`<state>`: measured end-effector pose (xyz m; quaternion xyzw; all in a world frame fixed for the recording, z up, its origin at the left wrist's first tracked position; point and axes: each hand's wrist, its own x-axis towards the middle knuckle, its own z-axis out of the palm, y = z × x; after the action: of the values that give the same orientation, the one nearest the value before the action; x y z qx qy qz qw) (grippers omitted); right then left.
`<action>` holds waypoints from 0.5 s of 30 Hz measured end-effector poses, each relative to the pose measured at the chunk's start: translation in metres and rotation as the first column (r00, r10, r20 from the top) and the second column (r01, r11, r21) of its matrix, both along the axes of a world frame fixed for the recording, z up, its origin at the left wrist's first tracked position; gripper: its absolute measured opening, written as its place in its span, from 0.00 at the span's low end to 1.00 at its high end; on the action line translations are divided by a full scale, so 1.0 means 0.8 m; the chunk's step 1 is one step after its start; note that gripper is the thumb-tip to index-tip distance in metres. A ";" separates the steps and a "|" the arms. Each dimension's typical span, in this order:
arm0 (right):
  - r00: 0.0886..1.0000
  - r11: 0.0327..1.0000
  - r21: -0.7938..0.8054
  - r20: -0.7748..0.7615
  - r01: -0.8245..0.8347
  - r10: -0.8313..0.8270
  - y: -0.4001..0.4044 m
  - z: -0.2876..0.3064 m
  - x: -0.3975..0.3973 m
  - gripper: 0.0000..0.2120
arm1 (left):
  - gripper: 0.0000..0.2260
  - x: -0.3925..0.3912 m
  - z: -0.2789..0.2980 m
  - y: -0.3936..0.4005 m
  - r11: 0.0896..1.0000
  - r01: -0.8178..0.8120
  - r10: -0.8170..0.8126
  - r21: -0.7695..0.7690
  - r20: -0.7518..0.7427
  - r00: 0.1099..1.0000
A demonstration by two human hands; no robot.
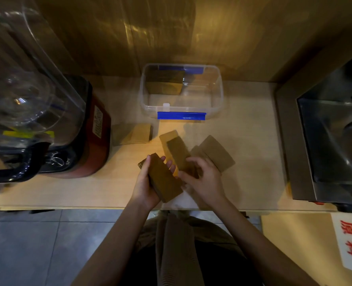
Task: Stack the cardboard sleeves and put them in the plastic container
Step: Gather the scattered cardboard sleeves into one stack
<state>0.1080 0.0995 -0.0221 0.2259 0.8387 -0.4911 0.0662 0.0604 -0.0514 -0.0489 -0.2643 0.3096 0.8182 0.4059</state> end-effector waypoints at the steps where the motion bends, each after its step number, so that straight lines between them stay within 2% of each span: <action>1: 0.999 0.999 -0.005 -0.007 -0.035 0.035 -0.007 0.007 -0.001 0.19 | 0.30 -0.001 0.003 0.001 1.000 0.011 -0.011 -0.008 -0.036 0.999; 3: 0.996 0.996 0.018 -0.008 -0.091 0.091 -0.022 0.014 -0.002 0.19 | 0.27 -0.001 0.008 0.002 1.000 0.025 -0.026 -0.015 -0.085 0.996; 7: 0.983 0.979 0.088 0.018 -0.183 0.182 -0.046 0.021 -0.005 0.21 | 0.37 -0.005 0.007 0.002 0.998 -0.010 0.013 0.055 -0.058 0.998; 9: 0.968 0.957 0.148 0.036 -0.249 0.247 -0.053 0.021 -0.007 0.22 | 0.38 -0.009 0.004 0.001 0.993 -0.040 0.045 0.109 -0.038 0.998; 13: 0.930 0.907 0.205 0.080 -0.367 0.358 -0.051 0.021 -0.015 0.24 | 0.26 -0.016 0.001 0.000 0.988 -0.096 0.098 0.118 -0.010 0.995; 15: 0.913 0.901 0.154 0.125 -0.405 0.388 -0.046 0.020 -0.019 0.23 | 0.16 -0.017 0.003 -0.003 0.992 -0.100 0.101 0.078 -0.011 0.995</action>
<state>0.0924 0.0624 -0.0057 0.0777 0.9033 -0.3803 0.1830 0.0467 -0.0536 -0.0464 -0.2577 0.2670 0.8509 0.3718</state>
